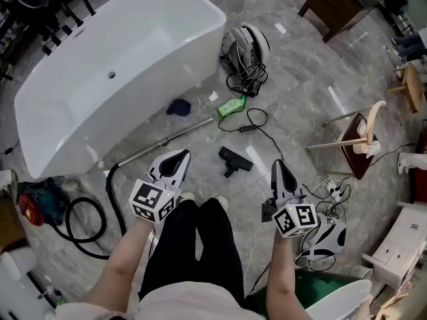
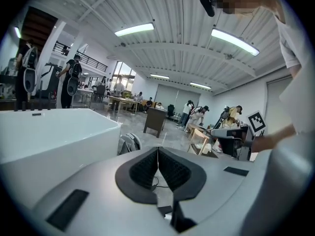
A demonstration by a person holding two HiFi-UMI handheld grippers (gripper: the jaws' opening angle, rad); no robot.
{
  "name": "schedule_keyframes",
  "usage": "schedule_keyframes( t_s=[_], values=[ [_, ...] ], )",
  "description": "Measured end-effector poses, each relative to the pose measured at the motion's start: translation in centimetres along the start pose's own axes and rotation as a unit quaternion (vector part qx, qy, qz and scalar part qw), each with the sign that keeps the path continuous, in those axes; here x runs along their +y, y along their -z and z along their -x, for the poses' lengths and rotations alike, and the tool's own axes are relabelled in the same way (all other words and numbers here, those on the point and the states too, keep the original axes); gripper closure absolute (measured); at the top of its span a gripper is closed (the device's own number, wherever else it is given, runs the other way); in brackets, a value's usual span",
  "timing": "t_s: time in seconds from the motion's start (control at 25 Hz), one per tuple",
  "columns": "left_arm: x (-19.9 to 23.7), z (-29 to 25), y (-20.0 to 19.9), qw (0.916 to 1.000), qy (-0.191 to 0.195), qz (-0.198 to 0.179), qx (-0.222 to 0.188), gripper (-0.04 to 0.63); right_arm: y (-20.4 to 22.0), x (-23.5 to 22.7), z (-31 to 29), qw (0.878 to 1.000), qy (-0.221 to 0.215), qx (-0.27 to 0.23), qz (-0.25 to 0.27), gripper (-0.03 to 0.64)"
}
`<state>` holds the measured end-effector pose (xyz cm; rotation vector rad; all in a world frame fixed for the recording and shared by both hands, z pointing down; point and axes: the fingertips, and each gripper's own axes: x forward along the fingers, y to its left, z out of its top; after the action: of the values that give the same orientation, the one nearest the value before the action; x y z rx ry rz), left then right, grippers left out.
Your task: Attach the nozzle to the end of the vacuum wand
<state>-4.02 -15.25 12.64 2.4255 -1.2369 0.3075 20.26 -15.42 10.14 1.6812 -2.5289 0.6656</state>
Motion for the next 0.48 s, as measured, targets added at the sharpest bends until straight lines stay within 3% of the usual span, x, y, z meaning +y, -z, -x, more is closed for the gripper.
schedule_keyframes(
  t_s=[0.28,0.48],
  values=[
    [3.4,-5.1,6.6,0.9995,0.014,0.027,-0.002,0.584,7.5,-5.0,-3.1,1.0,0.021,-0.008,-0.014,0.6],
    [5.6,-8.5,13.6,0.9991,0.018,0.035,-0.012,0.584,15.7,-7.2,-5.9,1.0,0.002,-0.005,-0.029,0.6]
  ],
)
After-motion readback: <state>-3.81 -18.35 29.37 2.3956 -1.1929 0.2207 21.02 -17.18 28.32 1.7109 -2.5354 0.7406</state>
